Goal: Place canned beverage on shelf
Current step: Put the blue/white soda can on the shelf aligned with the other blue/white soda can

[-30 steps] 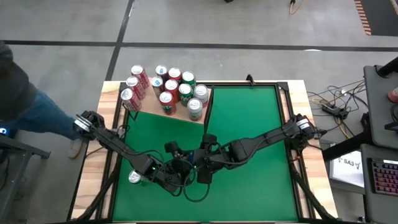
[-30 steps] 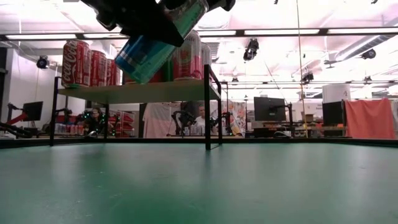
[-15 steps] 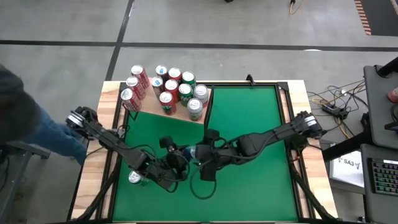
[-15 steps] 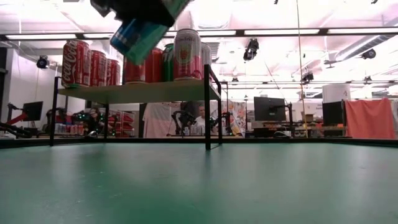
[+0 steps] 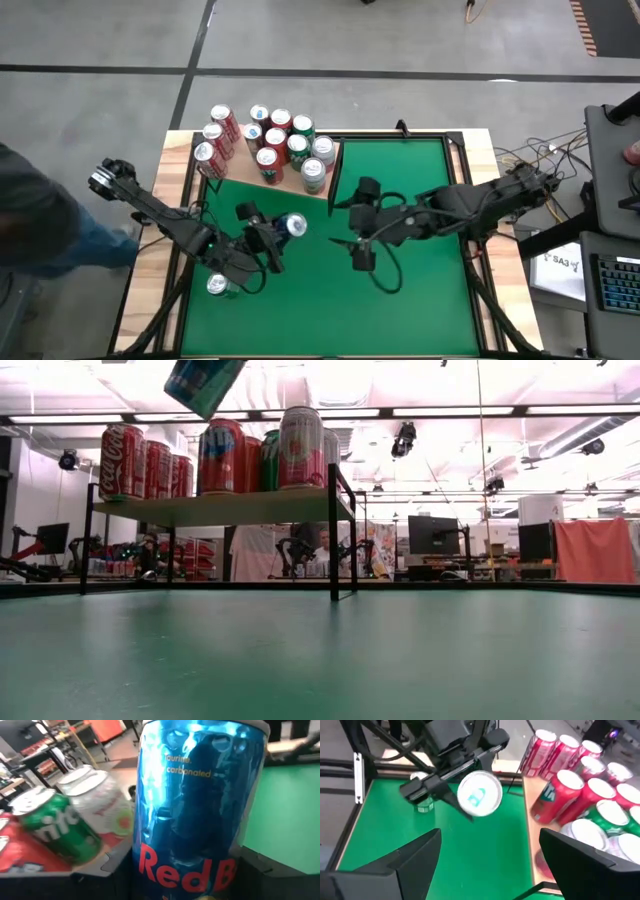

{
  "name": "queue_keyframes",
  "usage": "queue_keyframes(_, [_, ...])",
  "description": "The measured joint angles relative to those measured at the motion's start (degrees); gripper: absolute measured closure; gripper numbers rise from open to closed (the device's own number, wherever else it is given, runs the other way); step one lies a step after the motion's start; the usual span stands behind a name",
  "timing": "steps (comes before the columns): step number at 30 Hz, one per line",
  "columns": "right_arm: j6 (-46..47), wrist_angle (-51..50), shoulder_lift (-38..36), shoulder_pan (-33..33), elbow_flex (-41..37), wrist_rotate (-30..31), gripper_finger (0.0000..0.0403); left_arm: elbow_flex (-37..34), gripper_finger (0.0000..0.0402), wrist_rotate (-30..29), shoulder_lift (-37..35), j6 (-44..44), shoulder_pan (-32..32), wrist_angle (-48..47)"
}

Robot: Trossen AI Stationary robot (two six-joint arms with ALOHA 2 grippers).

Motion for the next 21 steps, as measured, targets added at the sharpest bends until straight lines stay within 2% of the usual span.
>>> queue_keyframes(5, [-1.16,0.43,-3.33,0.00,-2.36,-0.01,0.0076,-5.74,0.0195,-2.03,-7.08,3.44,0.56,6.63])
queue_keyframes(9, [-1.16,1.09,-4.91,0.00,-4.85,0.01,0.0076,-12.04,0.0195,-2.25,-13.34,7.41,2.62,17.78])
queue_keyframes(12, [-1.61,3.51,-5.31,0.00,-7.09,0.01,0.0076,-16.99,0.0195,-4.60,-17.77,8.47,4.72,26.67])
queue_keyframes(21, [-2.12,6.16,-5.31,0.00,-10.85,0.01,0.0075,-26.82,0.0195,-9.84,-25.33,5.80,5.76,30.07])
